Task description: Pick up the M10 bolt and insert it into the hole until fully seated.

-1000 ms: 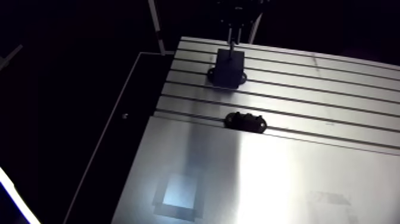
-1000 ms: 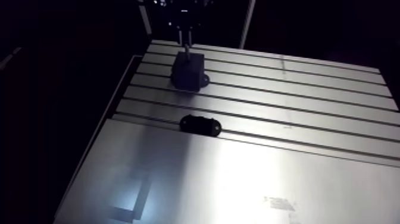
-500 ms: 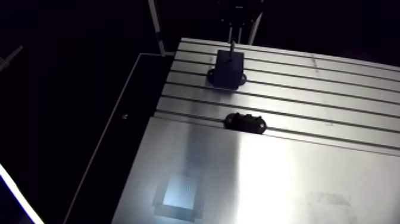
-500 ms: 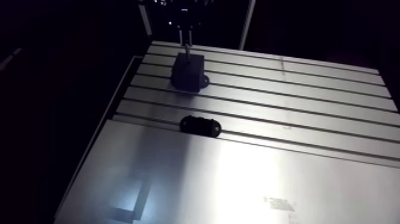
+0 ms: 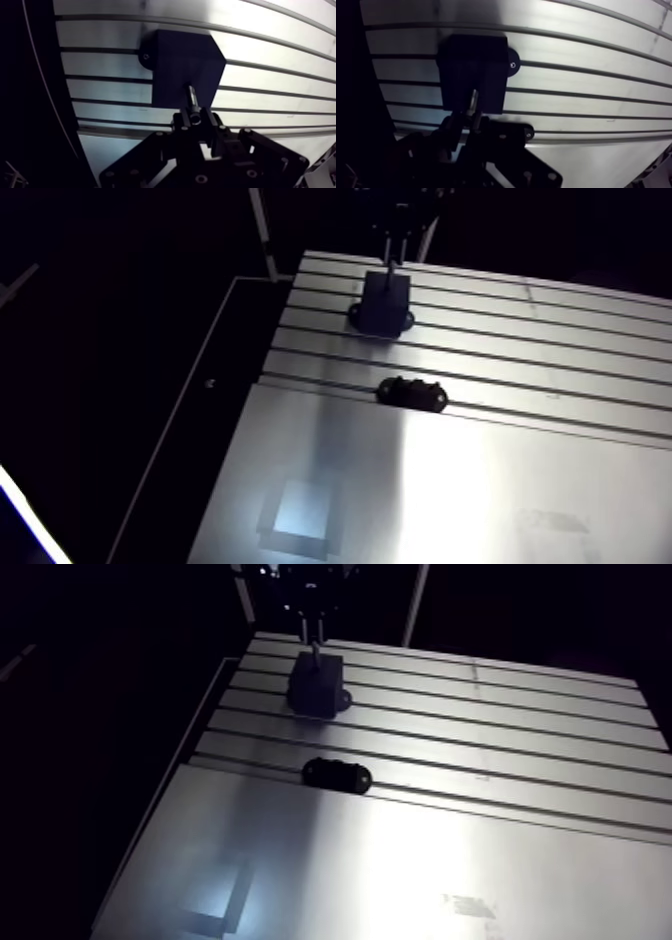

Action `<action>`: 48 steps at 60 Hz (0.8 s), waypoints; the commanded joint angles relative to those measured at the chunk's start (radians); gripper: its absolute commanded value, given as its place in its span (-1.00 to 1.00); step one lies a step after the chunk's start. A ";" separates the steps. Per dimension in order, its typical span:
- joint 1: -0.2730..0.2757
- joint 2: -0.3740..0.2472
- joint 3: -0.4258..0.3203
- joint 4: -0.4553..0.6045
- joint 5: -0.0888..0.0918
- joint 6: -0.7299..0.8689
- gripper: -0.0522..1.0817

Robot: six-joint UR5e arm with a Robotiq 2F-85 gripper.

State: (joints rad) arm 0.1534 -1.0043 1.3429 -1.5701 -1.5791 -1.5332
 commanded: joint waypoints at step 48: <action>0.008 0.007 0.006 -0.005 -0.002 0.003 0.99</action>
State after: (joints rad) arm 0.1603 -0.9982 1.3464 -1.5737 -1.5807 -1.5323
